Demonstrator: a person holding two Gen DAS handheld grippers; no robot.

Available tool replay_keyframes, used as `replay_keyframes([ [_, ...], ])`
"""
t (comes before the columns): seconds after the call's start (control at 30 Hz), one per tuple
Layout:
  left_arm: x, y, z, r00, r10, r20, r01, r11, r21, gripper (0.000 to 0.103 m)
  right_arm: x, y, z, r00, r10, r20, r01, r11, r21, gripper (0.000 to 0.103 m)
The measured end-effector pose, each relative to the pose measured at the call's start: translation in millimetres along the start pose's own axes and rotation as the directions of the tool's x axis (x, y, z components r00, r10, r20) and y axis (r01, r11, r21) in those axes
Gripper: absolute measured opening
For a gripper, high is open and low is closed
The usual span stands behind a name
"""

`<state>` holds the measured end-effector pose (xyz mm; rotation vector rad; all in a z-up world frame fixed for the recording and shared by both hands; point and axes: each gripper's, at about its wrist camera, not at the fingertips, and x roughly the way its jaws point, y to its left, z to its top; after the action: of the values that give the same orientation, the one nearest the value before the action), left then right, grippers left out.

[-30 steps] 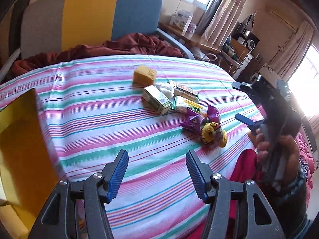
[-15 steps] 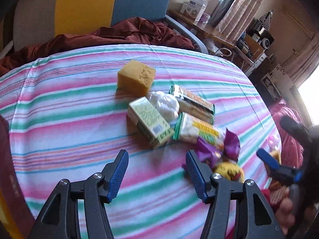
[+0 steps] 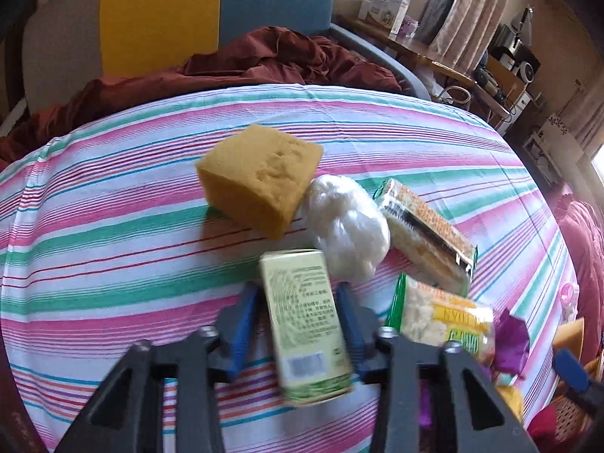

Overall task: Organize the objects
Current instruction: 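Move the left gripper to the green-and-white small box and grasp it, then lift the green box with the left gripper while the right gripper approaches the snack packet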

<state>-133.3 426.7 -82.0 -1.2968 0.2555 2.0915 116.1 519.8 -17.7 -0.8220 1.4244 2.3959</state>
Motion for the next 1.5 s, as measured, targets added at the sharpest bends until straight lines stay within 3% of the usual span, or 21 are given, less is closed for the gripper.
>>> replay_keyframes([
  [0.17,-25,13,-38,0.999,-0.047,0.017,0.047,0.999,0.005,0.030,5,6,-2,0.999,-0.037,-0.018,0.036,0.999,-0.040,0.103],
  [0.47,-77,13,-124,0.999,-0.032,0.043,0.025,0.990,0.139,0.030,16,16,-7,0.990,-0.132,-0.054,0.125,0.985,-0.117,0.103],
  [0.73,-102,28,-158,0.995,-0.071,0.072,0.057,0.982,0.178,0.030,40,42,-12,0.957,-0.270,-0.105,0.227,0.924,-0.307,0.103],
  [0.83,-102,31,-159,0.993,-0.089,0.079,0.074,0.983,0.168,0.030,59,62,-13,0.934,-0.338,-0.120,0.251,0.855,-0.453,0.102],
  [0.97,-104,37,-161,0.990,-0.113,0.082,0.100,0.983,0.155,0.030,94,87,-17,0.872,-0.478,-0.108,0.283,0.671,-0.686,0.099],
  [1.1,-104,40,-162,0.986,-0.137,0.091,0.124,0.983,0.136,0.030,124,88,-20,0.805,-0.584,-0.102,0.267,0.511,-0.817,0.098],
  [1.17,-104,41,-163,0.985,-0.144,0.091,0.131,0.982,0.133,0.030,140,80,-22,0.772,-0.627,-0.104,0.269,0.470,-0.841,0.098],
  [1.27,-104,43,-163,0.984,-0.156,0.092,0.143,0.981,0.130,0.030,163,63,-25,0.725,-0.676,-0.136,0.264,0.454,-0.851,0.098],
  [1.3,-104,43,-163,0.983,-0.155,0.094,0.143,0.981,0.131,0.030,166,59,-24,0.729,-0.671,-0.139,0.263,0.462,-0.847,0.098],
  [1.37,-104,43,-165,0.983,-0.156,0.099,0.143,0.981,0.129,0.030,164,58,-16,0.766,-0.622,-0.164,0.256,0.529,-0.809,0.087],
  [1.43,-104,42,-165,0.982,-0.153,0.108,0.139,0.982,0.127,0.030,161,60,-15,0.788,-0.587,-0.184,0.239,0.567,-0.788,0.057],
  [1.5,-104,41,-166,0.982,-0.149,0.114,0.134,0.983,0.127,0.030,163,67,-25,0.786,-0.595,-0.167,0.230,0.532,-0.815,0.055],
])
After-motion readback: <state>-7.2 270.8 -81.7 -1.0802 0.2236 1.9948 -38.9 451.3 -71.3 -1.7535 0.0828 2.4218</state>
